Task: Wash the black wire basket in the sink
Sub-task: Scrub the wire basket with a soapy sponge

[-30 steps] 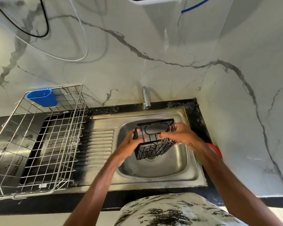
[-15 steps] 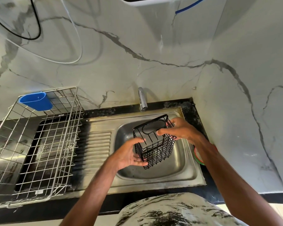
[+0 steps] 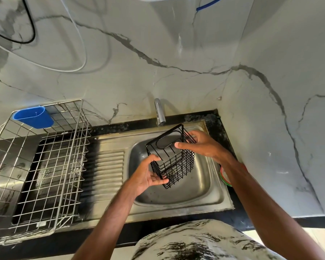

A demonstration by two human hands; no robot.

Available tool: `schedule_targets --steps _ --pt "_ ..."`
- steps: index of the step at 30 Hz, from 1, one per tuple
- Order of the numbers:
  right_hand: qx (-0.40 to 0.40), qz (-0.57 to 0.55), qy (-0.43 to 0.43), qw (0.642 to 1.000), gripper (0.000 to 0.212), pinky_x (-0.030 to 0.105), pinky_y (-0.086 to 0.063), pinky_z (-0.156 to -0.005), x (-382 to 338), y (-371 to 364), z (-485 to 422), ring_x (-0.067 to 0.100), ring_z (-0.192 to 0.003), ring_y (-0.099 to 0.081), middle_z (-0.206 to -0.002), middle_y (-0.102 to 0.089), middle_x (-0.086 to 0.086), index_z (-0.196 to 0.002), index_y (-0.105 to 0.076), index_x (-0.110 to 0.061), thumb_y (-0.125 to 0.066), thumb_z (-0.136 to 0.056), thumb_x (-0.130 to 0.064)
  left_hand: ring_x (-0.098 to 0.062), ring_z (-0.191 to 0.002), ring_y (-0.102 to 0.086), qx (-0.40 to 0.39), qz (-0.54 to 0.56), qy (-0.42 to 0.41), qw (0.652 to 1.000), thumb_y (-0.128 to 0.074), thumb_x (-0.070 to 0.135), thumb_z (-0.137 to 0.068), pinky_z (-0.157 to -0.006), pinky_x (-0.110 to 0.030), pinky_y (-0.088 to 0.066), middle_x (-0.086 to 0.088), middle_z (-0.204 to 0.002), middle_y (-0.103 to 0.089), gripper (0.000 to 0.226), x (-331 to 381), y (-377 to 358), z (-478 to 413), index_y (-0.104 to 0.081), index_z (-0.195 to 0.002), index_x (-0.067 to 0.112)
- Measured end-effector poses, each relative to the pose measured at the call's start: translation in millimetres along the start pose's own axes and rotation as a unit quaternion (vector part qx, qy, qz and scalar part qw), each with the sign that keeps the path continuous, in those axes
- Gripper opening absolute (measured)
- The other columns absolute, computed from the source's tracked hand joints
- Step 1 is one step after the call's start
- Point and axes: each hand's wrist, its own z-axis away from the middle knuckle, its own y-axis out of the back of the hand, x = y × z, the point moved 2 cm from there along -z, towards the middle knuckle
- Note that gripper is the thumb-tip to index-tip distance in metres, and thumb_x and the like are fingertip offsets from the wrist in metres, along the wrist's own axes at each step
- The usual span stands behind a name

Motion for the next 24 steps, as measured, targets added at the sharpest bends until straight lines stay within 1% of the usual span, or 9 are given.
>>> schedule_targets --steps 3,6,11,14,17,19,21,23,24 --pt "0.035 -0.027 0.03 0.999 0.087 0.023 -0.039 -0.093 4.0 -0.5 -0.6 0.009 -0.126 -0.048 -0.138 -0.051 -0.011 -0.141 -0.051 -0.024 -0.079 -0.071 -0.066 -0.051 -0.108 -0.062 0.006 -0.008 -0.009 1.0 -0.079 0.033 -0.065 -0.092 -0.063 -0.057 -0.037 -0.144 -0.038 0.055 1.6 -2.2 -0.2 -0.052 -0.114 0.033" --pt "0.068 -0.084 0.049 0.993 0.063 0.02 -0.045 -0.093 15.2 -4.4 1.5 0.005 -0.121 -0.054 -0.132 -0.056 -0.013 -0.133 -0.058 -0.024 -0.072 -0.082 -0.06 -0.054 -0.121 -0.056 0.015 -0.016 -0.003 1.0 -0.081 0.037 -0.058 -0.094 -0.065 -0.055 -0.036 -0.146 -0.035 0.057 0.3 -3.4 -4.3 -0.052 -0.107 0.04" --pt "0.136 -0.222 -0.028 0.965 0.042 0.043 -0.061 -0.087 76.5 1.6 2.0 0.022 -0.099 -0.073 -0.114 -0.072 0.009 -0.113 -0.065 -0.016 -0.07 -0.086 -0.047 -0.047 -0.116 -0.06 0.048 -0.027 0.001 0.998 -0.079 0.04 -0.055 -0.099 -0.061 -0.054 -0.025 -0.133 -0.051 0.077 -11.8 -4.3 -18.4 -0.048 -0.124 0.031" --pt "0.215 -0.116 -0.081 0.966 0.014 0.025 -0.058 -0.074 131.7 21.4 12.7 0.024 -0.084 -0.073 -0.095 -0.076 0.005 -0.103 -0.072 -0.018 -0.073 -0.089 -0.02 -0.044 -0.113 -0.059 0.055 -0.04 -0.003 0.998 -0.075 0.039 -0.059 -0.104 -0.061 -0.05 -0.013 -0.12 -0.049 0.067 -18.2 -9.0 -28.0 -0.044 -0.118 0.029" --pt "0.243 0.023 -0.135 0.96 0.022 0.005 -0.038 -0.07 176.1 33.5 20.4 0.016 -0.091 -0.066 -0.102 -0.075 0.001 -0.103 -0.076 -0.015 -0.069 -0.082 -0.014 -0.046 -0.119 -0.057 0.051 -0.054 -0.005 0.997 -0.072 0.032 -0.078 -0.108 -0.062 -0.046 -0.013 -0.115 -0.053 0.032 -19.5 -19.0 -34.7 -0.05 -0.102 0.029" --pt "0.202 0.106 -0.152 0.962 0.05 0.013 -0.039 -0.086 203.5 31.6 18.0 0.031 -0.109 -0.064 -0.118 -0.07 0.016 -0.113 -0.074 -0.003 -0.061 -0.074 -0.032 -0.047 -0.12 -0.056 0.055 -0.06 0.005 0.997 -0.07 0.028 -0.084 -0.108 -0.062 -0.046 -0.016 -0.121 -0.05 0.025 -20.1 -25.7 -39.9 -0.051 -0.099 0.03" --pt "0.189 0.174 -0.167 0.952 0.073 0.036 -0.042 -0.103 240.0 25.3 8.7 0.044 -0.119 -0.059 -0.127 -0.063 0.029 -0.121 -0.067 0.008 -0.05 -0.069 -0.041 -0.048 -0.119 -0.057 0.051 -0.062 0.012 0.997 -0.077 0.033 -0.073 -0.105 -0.062 -0.048 -0.021 -0.13 -0.049 0.038 -19.4 -32.5 -41.4 -0.053 -0.103 0.03" --pt "0.17 0.2 -0.141 0.955 0.063 0.049 -0.054 -0.09 265.7 16.7 -3.0 0.046 -0.095 -0.071 -0.102 -0.071 0.028 -0.098 -0.075 0.007 -0.056 -0.069 -0.045 -0.05 -0.119 -0.057 0.036 -0.06 0.018 0.997 -0.077 0.033 -0.073 -0.104 -0.063 -0.048 -0.027 -0.139 -0.046 0.036 -19.6 -39.6 -45.1 -0.057 -0.103 0.03" --pt "0.163 0.203 -0.122 0.958 0.05 0.047 -0.057 -0.082 276.2 11.8 -8.7 0.041 -0.08 -0.074 -0.087 -0.074 0.022 -0.085 -0.078 0.002 -0.064 -0.067 -0.042 -0.05 -0.12 -0.057 0.031 -0.056 0.018 0.998 -0.075 0.031 -0.077 -0.105 -0.063 -0.048 -0.027 -0.141 -0.044 0.03 -19.3 -42.4 -46.0 -0.059 -0.102 0.029"
